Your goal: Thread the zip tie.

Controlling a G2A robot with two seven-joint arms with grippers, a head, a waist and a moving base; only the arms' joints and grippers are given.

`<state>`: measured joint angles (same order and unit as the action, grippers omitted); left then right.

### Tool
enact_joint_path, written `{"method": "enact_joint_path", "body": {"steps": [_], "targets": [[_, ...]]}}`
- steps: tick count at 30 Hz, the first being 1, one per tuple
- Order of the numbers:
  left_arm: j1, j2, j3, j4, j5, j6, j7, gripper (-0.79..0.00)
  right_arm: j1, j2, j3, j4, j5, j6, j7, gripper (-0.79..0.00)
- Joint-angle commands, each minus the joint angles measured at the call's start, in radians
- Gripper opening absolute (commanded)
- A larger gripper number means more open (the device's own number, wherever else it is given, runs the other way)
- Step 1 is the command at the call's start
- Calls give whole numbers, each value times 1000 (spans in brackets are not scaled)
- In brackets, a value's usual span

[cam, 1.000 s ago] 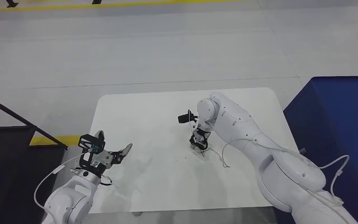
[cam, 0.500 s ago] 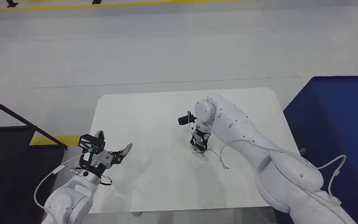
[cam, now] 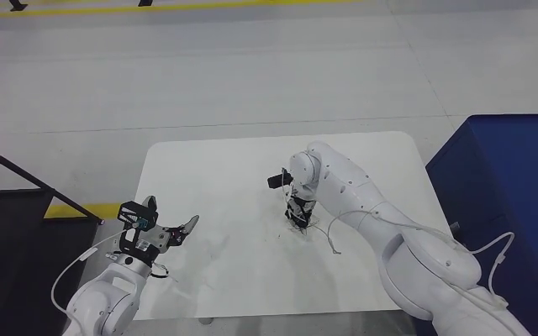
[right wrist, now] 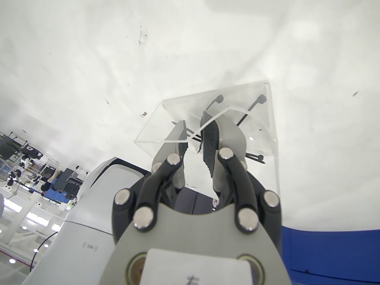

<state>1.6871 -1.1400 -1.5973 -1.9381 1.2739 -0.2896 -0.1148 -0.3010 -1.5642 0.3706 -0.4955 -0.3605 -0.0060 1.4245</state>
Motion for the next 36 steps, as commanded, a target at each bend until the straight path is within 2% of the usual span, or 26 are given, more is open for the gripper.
{"method": "enact_joint_path", "body": {"steps": [1,2,6,14,19,28,33,36], "targets": [[0,0,0,0,0,0,0,0,-2,-5,-2,3,-9,11,-8,-634],[0,0,0,0,0,0,0,0,-3,-7,-1,6,-11,15,-11,-643],[0,0,0,0,0,0,0,0,-3,-16,-1,16,-21,25,-21,-785],[0,0,0,0,0,0,0,0,2,-22,11,36,-29,1,-25,-785],[0,0,0,0,0,0,0,0,13,-9,30,42,-20,-86,26,-785],[0,0,0,0,0,0,0,0,25,54,106,20,48,-303,86,-785],[0,0,0,0,0,0,0,0,-12,111,127,-81,106,-333,57,-785],[0,0,0,0,0,0,0,0,-14,115,128,-88,111,-333,57,-785]]}}
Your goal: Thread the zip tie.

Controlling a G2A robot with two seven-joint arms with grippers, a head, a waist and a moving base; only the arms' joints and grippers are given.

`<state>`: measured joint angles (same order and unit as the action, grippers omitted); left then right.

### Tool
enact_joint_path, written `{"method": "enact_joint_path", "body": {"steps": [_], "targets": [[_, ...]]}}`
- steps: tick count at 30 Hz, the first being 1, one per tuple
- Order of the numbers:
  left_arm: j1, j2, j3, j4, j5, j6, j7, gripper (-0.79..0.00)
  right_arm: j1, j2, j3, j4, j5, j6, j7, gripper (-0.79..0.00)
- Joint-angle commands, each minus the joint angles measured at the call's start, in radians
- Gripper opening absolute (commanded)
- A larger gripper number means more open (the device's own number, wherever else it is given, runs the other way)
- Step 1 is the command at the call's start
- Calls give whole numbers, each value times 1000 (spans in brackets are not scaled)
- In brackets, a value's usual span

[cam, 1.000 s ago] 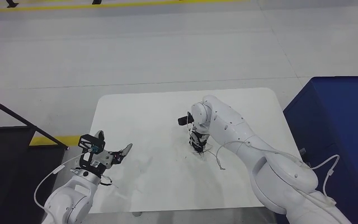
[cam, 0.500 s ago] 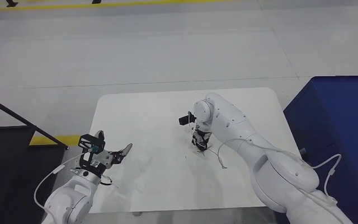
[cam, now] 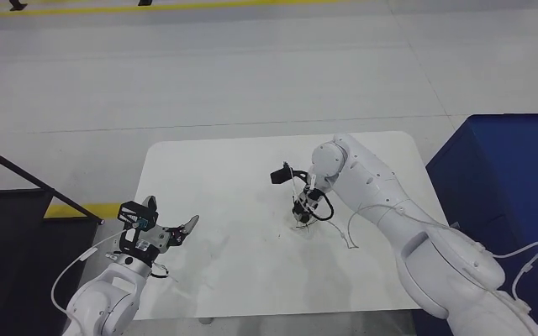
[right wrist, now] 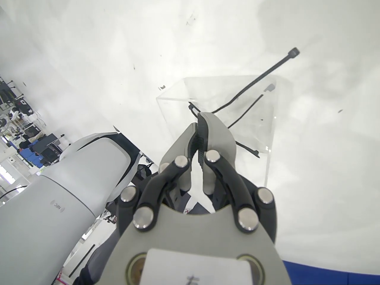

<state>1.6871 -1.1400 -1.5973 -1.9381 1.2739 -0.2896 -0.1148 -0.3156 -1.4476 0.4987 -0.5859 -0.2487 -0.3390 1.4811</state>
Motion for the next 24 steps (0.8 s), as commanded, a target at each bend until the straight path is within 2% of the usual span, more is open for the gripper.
{"method": "enact_joint_path", "body": {"steps": [1,3,6,7,8,10,14,24], "targets": [[0,0,0,0,0,0,0,0,1,-1,0,2,-1,0,0,-785],[0,0,0,0,0,0,0,0,1,-1,0,2,-1,0,0,-785],[0,0,0,0,0,0,0,0,1,-1,0,2,-1,0,0,-646],[0,0,0,0,0,0,0,0,1,-1,0,2,-1,0,0,-677],[0,0,0,0,0,0,0,0,1,-1,0,2,-1,0,0,-779],[0,0,0,0,0,0,0,0,1,-1,0,2,-1,0,0,-785],[0,0,0,0,0,0,0,0,-15,5,8,-16,-20,62,-61,-677],[0,0,0,0,0,0,0,0,-40,23,19,-102,-84,161,-90,-554]]}}
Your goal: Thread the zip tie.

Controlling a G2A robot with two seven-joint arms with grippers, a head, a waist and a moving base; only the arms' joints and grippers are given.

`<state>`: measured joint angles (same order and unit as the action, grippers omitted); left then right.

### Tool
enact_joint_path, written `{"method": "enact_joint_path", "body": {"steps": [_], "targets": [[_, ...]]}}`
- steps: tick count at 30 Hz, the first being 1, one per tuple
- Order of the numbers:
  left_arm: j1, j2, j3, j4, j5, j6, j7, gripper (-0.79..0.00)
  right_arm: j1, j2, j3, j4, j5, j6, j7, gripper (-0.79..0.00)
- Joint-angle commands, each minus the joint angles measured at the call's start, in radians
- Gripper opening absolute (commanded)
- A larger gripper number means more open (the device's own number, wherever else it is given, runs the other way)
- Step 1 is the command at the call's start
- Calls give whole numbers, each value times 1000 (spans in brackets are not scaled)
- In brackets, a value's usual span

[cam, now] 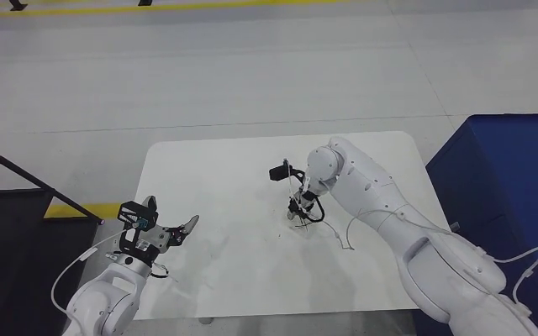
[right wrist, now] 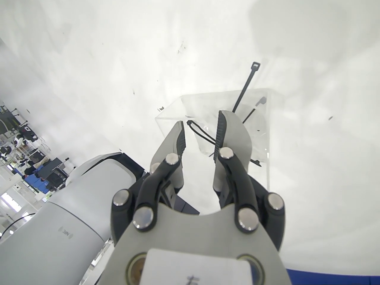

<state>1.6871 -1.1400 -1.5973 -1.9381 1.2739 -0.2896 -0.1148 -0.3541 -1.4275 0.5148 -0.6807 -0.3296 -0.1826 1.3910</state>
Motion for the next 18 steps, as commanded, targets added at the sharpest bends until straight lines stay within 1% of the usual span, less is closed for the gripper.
{"method": "enact_joint_path", "body": {"steps": [1,3,7,11,13,15,18], "targets": [[0,0,0,0,0,0,0,0,-4,6,7,-15,-9,12,-6,-551],[0,0,0,0,0,0,0,0,-11,12,11,-39,-25,24,-15,-545],[0,0,0,0,0,0,0,0,-21,35,38,-84,-24,-20,26,-539],[0,0,0,0,0,0,0,0,-30,70,93,-120,2,-74,70,-560],[0,0,0,0,0,0,0,0,-44,90,131,-142,16,-95,48,-606],[0,0,0,0,0,0,0,0,-63,112,176,-169,39,-124,32,-610],[0,0,0,0,0,0,0,0,-90,143,246,-212,50,-106,-29,-603]]}}
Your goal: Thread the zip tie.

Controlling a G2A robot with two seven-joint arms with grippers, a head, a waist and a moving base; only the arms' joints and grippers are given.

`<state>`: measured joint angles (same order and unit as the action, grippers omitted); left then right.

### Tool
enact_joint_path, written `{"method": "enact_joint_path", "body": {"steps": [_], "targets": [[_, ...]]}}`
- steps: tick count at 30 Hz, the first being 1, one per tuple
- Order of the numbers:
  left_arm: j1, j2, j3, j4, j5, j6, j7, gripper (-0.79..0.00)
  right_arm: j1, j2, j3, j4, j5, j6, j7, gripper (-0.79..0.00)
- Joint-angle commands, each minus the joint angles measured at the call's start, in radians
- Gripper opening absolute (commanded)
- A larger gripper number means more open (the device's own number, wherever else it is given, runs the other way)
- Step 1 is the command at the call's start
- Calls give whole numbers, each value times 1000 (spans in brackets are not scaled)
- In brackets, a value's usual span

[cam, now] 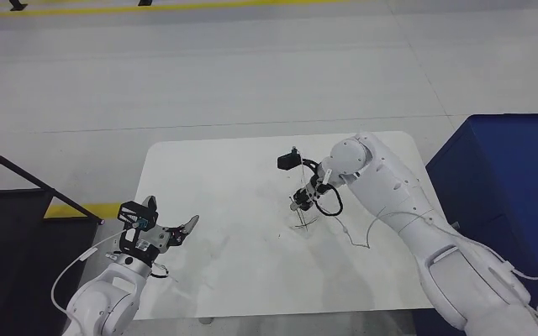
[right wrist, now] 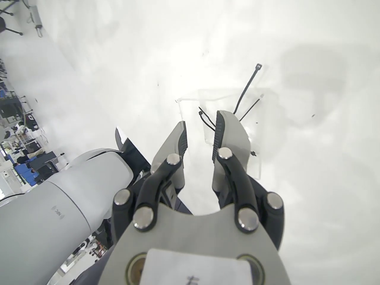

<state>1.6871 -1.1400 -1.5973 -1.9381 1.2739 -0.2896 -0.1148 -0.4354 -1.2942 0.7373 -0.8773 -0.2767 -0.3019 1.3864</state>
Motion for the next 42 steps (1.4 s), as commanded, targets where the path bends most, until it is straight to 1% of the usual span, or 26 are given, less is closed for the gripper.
{"method": "enact_joint_path", "body": {"steps": [1,2,4,7,8,11,13,14,16,18,22,26,29,34,38,42], "targets": [[0,0,0,0,0,0,0,0,-17,17,40,-32,-10,36,-48,-603],[0,0,0,0,0,0,0,0,-26,23,53,-50,-14,58,-66,-610],[0,0,0,0,0,0,0,0,-38,29,69,-76,-25,106,-106,-597],[0,0,0,0,0,0,0,0,-39,28,67,-92,-30,141,-110,-616],[0,0,0,0,0,0,0,0,-34,25,61,-91,-32,154,-106,-582],[0,0,0,0,0,0,0,0,-10,9,25,-75,-59,209,-115,-536],[0,0,0,0,0,0,0,0,7,-6,-5,-62,-72,228,-121,-517],[0,0,0,0,0,0,0,0,18,-14,-21,-53,-80,233,-120,-523],[0,0,0,0,0,0,0,0,39,-32,-52,-27,-91,237,-122,-511],[0,0,0,0,0,0,0,0,60,-50,-84,3,-105,234,-117,-523],[0,0,0,0,0,0,0,0,100,-91,-142,77,-111,226,-98,-523],[0,0,0,0,0,0,0,0,132,-137,-191,158,-113,243,-114,-545],[0,0,0,0,0,0,0,0,148,-165,-212,213,-108,232,-131,-529],[0,0,0,0,0,0,0,0,170,-215,-248,306,-106,204,-149,-533],[0,0,0,0,0,0,0,0,179,-250,-268,368,-109,199,-163,-533],[0,0,0,0,0,0,0,0,188,-283,-286,419,-122,217,-178,-517]]}}
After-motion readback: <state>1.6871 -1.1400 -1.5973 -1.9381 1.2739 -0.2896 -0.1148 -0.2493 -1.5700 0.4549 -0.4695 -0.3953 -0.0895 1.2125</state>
